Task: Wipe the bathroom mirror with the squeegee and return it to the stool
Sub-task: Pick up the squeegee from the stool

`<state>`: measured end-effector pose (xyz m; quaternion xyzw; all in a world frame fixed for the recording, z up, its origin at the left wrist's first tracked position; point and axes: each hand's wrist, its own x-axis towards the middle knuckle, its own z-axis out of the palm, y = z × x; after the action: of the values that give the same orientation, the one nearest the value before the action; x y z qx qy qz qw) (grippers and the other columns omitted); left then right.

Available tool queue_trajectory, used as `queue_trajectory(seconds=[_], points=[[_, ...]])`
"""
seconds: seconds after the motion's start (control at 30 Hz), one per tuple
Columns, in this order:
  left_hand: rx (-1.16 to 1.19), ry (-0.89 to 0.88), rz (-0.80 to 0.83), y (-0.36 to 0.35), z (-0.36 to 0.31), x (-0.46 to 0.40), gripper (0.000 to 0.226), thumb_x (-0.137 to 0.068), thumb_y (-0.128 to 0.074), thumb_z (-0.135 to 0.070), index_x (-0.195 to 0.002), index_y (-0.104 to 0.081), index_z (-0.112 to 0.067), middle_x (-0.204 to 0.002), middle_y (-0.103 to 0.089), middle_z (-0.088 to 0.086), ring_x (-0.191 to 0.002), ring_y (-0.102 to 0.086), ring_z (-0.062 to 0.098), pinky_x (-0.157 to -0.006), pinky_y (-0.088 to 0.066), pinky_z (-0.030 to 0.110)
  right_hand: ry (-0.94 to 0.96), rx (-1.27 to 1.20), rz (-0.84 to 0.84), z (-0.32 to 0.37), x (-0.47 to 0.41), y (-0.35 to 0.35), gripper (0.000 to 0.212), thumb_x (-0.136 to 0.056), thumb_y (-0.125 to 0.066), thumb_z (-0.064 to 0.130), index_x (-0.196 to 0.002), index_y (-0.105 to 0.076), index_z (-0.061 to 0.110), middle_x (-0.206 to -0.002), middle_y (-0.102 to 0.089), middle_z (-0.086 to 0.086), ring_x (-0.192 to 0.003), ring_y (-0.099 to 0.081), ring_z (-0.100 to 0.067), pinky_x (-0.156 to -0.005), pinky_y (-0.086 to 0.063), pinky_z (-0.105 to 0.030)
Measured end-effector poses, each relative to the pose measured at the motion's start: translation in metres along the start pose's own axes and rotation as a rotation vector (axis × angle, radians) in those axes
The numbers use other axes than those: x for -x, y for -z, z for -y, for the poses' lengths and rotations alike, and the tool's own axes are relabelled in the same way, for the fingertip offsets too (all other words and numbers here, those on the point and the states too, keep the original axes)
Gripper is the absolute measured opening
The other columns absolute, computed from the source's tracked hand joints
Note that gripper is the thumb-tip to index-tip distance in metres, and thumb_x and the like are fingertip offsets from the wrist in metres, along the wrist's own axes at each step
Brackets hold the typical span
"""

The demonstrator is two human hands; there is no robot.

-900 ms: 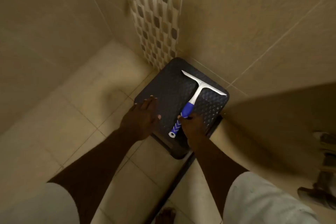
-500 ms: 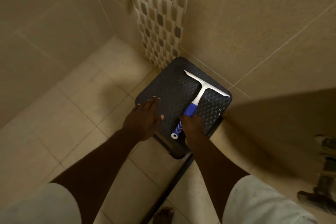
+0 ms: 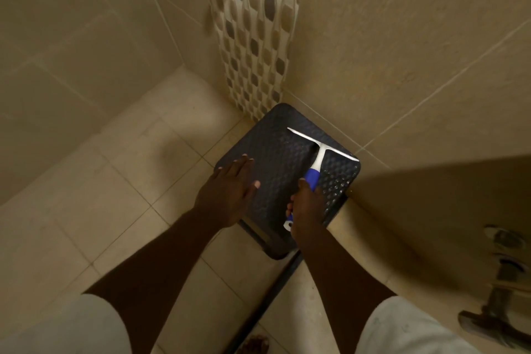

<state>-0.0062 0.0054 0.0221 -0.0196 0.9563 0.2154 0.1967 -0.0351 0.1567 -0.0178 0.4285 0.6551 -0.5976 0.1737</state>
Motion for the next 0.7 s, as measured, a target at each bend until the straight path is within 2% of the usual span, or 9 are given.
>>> queue_trajectory(seconds=[0.07, 0.2, 0.4, 0.53, 0.7], points=[[0.0, -0.01, -0.006, 0.005, -0.003, 0.001, 0.059, -0.098, -0.027, -0.043, -0.149, -0.01, -0.018, -0.159, -0.009, 0.004, -0.144, -0.011, 0.021, -0.118, -0.011, 0.04, 0.002, -0.01, -0.002, 0.005, 0.003, 0.003, 0.039, -0.095, -0.049, 0.034, -0.118, -0.055, 0.002, -0.075, -0.052, -0.003, -0.062, -0.051, -0.013, -0.056, -0.041, -0.024], [0.007, -0.031, -0.06, 0.02, -0.01, 0.003, 0.058, -0.098, -0.029, -0.042, -0.148, -0.015, -0.017, -0.157, -0.015, 0.006, -0.143, -0.017, 0.022, -0.117, -0.017, 0.04, 0.036, -0.02, 0.002, 0.021, 0.014, 0.01, 0.039, -0.096, -0.048, 0.034, -0.12, -0.053, 0.004, -0.077, -0.052, -0.002, -0.064, -0.051, -0.012, -0.057, -0.042, -0.024], [0.002, -0.066, -0.11, 0.05, -0.026, 0.011, 0.057, -0.098, -0.03, -0.04, -0.147, -0.019, -0.014, -0.156, -0.021, 0.009, -0.141, -0.023, 0.022, -0.114, -0.021, 0.037, 0.087, 0.0, -0.005, 0.057, 0.036, 0.02, 0.037, -0.095, -0.05, 0.036, -0.114, -0.055, 0.005, -0.07, -0.053, -0.002, -0.056, -0.05, -0.012, -0.05, -0.04, -0.023], [0.016, -0.069, -0.147, 0.077, -0.04, 0.02, 0.057, -0.098, -0.031, -0.039, -0.147, -0.02, -0.012, -0.155, -0.023, 0.01, -0.141, -0.025, 0.024, -0.115, -0.022, 0.04, 0.117, -0.027, 0.022, 0.082, 0.06, 0.027, 0.033, -0.094, -0.051, 0.036, -0.107, -0.057, 0.007, -0.069, -0.053, -0.004, -0.055, -0.051, -0.015, -0.053, -0.044, -0.028], [-0.008, -0.08, -0.199, 0.115, -0.061, 0.035, 0.056, -0.098, -0.029, -0.041, -0.147, -0.02, -0.013, -0.156, -0.022, 0.009, -0.141, -0.023, 0.023, -0.115, -0.02, 0.038, 0.206, -0.07, 0.028, 0.113, 0.096, 0.044, 0.019, -0.094, -0.052, 0.033, -0.087, -0.055, 0.015, -0.062, -0.053, -0.003, -0.048, -0.049, -0.014, -0.043, -0.042, -0.026]])
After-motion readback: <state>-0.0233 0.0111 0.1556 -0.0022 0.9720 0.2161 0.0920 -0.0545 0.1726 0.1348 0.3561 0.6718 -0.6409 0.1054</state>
